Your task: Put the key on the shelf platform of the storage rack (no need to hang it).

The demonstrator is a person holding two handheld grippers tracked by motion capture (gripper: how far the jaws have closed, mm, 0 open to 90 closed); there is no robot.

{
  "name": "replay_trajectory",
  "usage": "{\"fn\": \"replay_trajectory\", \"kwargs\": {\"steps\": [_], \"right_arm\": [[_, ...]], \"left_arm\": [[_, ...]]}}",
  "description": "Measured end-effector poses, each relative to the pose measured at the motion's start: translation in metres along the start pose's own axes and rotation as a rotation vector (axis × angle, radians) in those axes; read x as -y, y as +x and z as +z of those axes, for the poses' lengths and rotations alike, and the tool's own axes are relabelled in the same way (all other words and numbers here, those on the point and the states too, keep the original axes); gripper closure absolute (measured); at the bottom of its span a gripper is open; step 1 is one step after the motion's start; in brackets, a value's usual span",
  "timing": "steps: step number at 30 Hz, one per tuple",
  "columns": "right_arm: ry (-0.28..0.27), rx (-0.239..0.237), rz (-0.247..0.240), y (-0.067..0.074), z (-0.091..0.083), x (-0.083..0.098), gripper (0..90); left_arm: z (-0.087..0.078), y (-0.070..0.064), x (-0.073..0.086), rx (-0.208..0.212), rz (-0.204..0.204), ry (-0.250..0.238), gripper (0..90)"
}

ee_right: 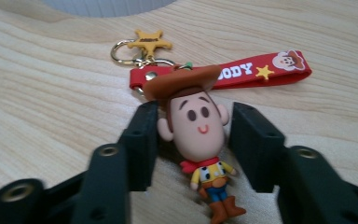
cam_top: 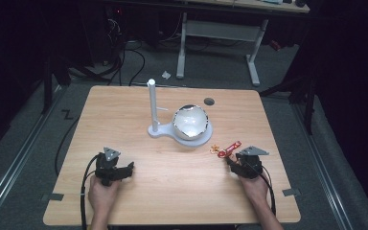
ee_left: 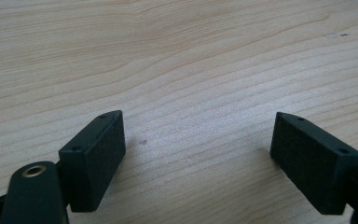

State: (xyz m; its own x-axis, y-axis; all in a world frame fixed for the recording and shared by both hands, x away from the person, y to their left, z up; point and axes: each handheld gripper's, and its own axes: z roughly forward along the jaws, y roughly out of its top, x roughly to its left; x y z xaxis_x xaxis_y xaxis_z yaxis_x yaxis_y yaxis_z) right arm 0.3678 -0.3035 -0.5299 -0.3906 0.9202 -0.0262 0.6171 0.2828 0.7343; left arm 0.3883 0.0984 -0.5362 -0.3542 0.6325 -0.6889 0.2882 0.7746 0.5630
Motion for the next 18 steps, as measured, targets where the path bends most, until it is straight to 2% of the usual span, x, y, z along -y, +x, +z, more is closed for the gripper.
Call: {"fn": "replay_trajectory", "kwargs": {"steps": [12, 15, 16, 18], "right_arm": [[0.009, -0.002, -0.007, -0.0006, -0.0017, -0.0003, 56.2], [0.012, -0.008, 0.001, -0.0008, -0.0021, -0.0002, 56.3], [0.002, -0.026, 0.024, -0.0024, -0.0036, -0.0005, 56.3], [-0.013, -0.04, 0.037, -0.0037, -0.0059, -0.0011, 56.4]], "left_arm": [[-0.0001, -0.0002, 0.0, -0.001, -0.003, 0.001, 18.3], [-0.0001, -0.0002, 0.0, -0.001, -0.003, 0.001, 18.3], [0.0, -0.0002, 0.0, -0.003, -0.004, -0.001, 18.3], [0.0, 0.0001, 0.0, 0.001, 0.001, 0.0, 18.2]]}}
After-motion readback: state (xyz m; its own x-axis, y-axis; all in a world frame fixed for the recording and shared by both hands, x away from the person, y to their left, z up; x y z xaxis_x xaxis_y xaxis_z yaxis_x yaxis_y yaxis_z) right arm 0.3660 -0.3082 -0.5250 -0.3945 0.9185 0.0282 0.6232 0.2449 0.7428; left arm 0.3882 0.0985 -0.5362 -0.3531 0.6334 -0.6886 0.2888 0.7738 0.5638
